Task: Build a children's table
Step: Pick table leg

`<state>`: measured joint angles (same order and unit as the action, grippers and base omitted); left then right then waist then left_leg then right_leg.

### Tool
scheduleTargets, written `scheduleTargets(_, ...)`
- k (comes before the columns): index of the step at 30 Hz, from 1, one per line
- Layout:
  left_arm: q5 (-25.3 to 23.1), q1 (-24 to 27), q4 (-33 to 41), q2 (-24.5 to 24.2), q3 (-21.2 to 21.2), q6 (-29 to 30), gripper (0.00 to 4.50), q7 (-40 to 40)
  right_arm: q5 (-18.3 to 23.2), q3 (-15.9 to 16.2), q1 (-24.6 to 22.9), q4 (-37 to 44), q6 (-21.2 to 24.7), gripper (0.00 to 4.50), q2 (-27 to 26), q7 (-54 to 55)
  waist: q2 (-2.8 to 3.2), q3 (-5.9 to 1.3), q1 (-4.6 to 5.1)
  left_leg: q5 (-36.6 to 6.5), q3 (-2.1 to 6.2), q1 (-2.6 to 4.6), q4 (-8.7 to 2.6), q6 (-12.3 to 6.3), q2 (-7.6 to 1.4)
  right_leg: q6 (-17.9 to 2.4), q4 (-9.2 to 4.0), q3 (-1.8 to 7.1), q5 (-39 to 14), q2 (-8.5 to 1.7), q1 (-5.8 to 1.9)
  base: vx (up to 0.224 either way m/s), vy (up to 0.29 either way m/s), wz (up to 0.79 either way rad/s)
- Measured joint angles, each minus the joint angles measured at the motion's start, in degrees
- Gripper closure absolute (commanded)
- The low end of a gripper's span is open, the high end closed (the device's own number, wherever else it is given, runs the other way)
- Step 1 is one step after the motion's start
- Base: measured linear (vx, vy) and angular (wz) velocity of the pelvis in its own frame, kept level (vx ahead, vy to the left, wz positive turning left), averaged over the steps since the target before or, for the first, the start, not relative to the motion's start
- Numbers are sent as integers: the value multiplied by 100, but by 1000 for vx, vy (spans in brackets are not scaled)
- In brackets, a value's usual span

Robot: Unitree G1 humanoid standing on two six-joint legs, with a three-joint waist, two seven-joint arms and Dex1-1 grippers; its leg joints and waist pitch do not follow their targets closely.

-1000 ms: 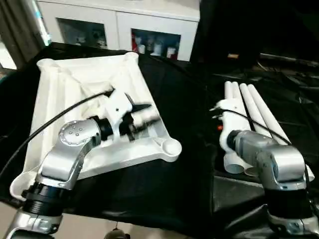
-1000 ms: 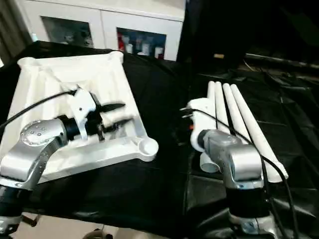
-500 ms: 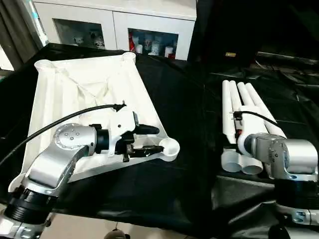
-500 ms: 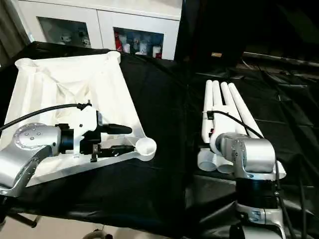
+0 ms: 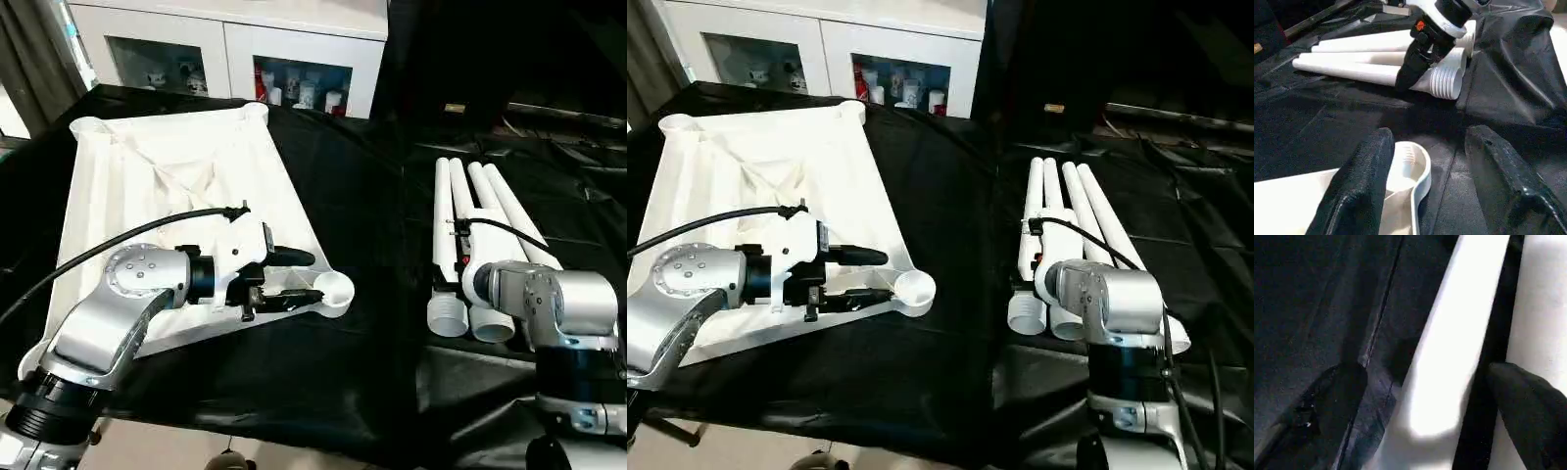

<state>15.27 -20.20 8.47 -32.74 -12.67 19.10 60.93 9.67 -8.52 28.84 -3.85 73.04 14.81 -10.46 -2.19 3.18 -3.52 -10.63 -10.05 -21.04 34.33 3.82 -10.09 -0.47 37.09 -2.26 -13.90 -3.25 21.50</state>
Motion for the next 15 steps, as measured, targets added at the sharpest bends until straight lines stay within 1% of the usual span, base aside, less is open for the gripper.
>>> scheduleTargets(7, 12, 45, 34, 0, 1, -7, 183, 0, 129, 28, 64, -209, 1, 0, -95, -126, -3, -1, 0, 1, 0, -2, 0, -2, 0, 0, 0, -1, 0, 0, 1, 0, 0, 0)
scheduleTargets(13, 62, 121, 161, -3, 21, 16, 183, -2, 134, 221, 88, -442, 6, 0, -121, -212, -12, -3, -1, 2, 0, -2, 0, -5, 0, 0, 0, 0, 0, 0, 1, 0, 0, 0)
scheduleTargets(15, 70, 162, 164, -9, 28, 16, 183, -4, 142, 224, 132, -530, 5, 0, -126, -223, -15, -1, -1, 3, 0, -2, 0, -5, 0, 0, 0, -1, 0, 0, 1, 0, 0, 0)
